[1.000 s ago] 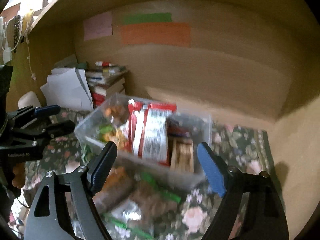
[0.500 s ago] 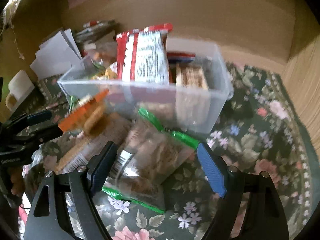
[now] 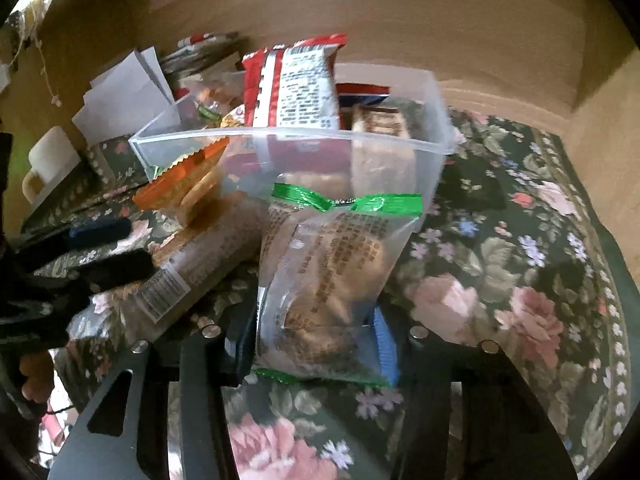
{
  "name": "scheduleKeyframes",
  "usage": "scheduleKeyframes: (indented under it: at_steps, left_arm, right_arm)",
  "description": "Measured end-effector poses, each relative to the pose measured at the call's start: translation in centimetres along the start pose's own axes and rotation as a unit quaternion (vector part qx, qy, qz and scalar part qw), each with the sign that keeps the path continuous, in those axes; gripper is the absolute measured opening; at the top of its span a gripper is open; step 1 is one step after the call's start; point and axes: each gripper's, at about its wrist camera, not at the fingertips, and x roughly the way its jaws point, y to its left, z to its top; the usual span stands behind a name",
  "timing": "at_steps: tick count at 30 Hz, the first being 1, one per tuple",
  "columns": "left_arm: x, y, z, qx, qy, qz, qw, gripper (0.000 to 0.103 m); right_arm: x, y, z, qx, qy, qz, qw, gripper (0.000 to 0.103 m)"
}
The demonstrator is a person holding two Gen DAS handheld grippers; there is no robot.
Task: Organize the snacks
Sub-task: 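Grasp the green-sealed bread bag with the right tool while the left tool grasps the long wafer bar, then carry the bread bag and wafer bar over the box and release them with both tools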
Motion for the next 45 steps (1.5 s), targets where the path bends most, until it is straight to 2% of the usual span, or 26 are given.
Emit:
scheduleKeyframes:
  at_steps: [6, 10, 12, 21, 32, 38, 45]
  left_arm:
    - [3.1, -2.2, 0.3, 0.004, 0.041, -0.027, 0.9988, 0.049]
    - [4.4, -3.6, 0.7, 0.016, 0.039, -0.003, 0.9991, 0.048]
    - [4.6, -4.3, 0.7, 0.026, 0.036, -0.001, 0.9990, 0.035]
    - [2.6, -6.5, 1.0, 0.035, 0.017, -0.018, 0.9991, 0.035]
    - [-3.5, -8.0, 3.8, 0.037, -0.062, -0.019, 0.9972, 0.035]
    - [-5.9, -5.5, 6.2, 0.017, -0.086, -0.005, 0.9961, 0.035]
    - [-5.2, -2.1, 8.4, -0.003, -0.100, 0.026, 0.9946, 0.035]
  right_arm:
    - [-2.3, -1.6, -0.5, 0.015, -0.023, -0.016, 0.999, 0.044]
    - [-3.5, -2.5, -0.7, 0.026, -0.037, -0.019, 0.999, 0.044]
    - [-3.9, -2.9, -0.8, 0.031, -0.044, -0.022, 0.998, 0.044]
    - [-5.6, -3.6, -0.6, 0.042, -0.071, -0.022, 0.996, 0.044]
    - [-7.6, -3.5, 1.3, 0.033, -0.112, -0.018, 0.993, 0.044]
    - [-7.7, -3.3, 3.5, 0.023, -0.128, -0.013, 0.991, 0.044]
    - [-6.9, -3.1, 6.6, 0.007, -0.133, -0.012, 0.991, 0.044]
